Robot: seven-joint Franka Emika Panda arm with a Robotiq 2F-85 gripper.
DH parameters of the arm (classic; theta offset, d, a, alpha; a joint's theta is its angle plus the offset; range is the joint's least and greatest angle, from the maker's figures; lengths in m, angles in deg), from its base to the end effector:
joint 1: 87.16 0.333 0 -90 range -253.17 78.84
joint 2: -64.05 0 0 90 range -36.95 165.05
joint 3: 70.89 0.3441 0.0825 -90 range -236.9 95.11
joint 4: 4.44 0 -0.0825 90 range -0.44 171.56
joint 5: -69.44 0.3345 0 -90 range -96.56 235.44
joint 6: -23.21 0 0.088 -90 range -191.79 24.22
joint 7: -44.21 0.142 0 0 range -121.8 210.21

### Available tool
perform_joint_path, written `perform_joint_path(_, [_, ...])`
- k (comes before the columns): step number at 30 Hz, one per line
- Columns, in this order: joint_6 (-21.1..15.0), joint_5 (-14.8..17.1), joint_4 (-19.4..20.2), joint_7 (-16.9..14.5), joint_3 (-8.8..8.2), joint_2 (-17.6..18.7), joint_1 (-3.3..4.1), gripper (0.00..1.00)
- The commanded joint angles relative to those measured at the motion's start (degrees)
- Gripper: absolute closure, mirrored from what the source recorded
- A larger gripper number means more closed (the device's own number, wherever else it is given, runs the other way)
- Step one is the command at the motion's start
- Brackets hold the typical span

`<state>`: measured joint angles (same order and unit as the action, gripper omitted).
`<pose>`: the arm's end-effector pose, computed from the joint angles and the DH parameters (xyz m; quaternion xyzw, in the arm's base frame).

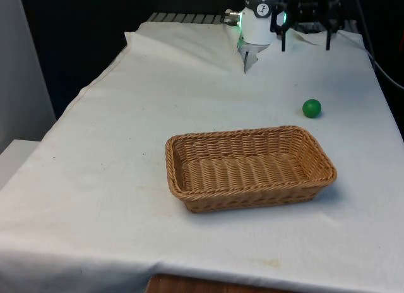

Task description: Pick up the ball and place it into the basket.

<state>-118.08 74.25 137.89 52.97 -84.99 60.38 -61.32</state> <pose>0.4282 0.0907 0.3464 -0.9991 0.0061 -0.0152 0.0381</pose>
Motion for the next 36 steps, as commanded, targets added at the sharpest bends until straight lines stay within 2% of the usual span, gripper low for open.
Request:
perform_joint_path(1, [-1.55,0.74,0.97,0.23,0.40,-0.29,0.34,0.00])
perform_joint_path(7, [-5.73,1.78,3.67,1.32,2.81,0.29,0.46,0.00])
perform_joint_path(8, [-4.87,0.92,3.55,1.43,2.75,0.17,0.06,0.00])
perform_joint_path(9, [-6.36,1.89,3.95,1.43,3.09,0.57,0.46,0.00])
perform_joint_path(14, [-10.08,2.41,4.53,1.60,4.64,2.92,0.34,0.00])
perform_joint_path(16, [-11.40,2.46,4.53,1.49,4.98,3.95,0.29,0.00])
perform_joint_path(17, [-10.31,1.55,4.47,1.89,4.81,3.55,0.06,0.00])
perform_joint_path(18, [-12.03,2.46,4.53,1.43,5.16,4.47,0.29,0.00])
perform_joint_path(20, [-13.87,2.64,4.35,1.20,5.61,6.13,0.23,0.00])
perform_joint_path(26, [-17.02,2.92,3.55,0.69,6.47,9.85,0.11,0.00])
perform_joint_path(27, [-16.33,1.55,3.78,1.55,5.96,9.40,0.06,0.00])
perform_joint_path(28, [-17.53,2.92,3.44,0.57,6.53,10.54,0.00,0.00])
perform_joint_path(34, [-20.11,2.81,2.46,-0.17,6.88,14.55,-0.29,0.00])
perform_joint_path(35, [-19.65,1.55,2.46,0.74,6.13,14.50,0.00,0.00])
perform_joint_path(36, [-20.68,2.81,2.23,-0.34,6.88,15.53,-0.34,0.00])
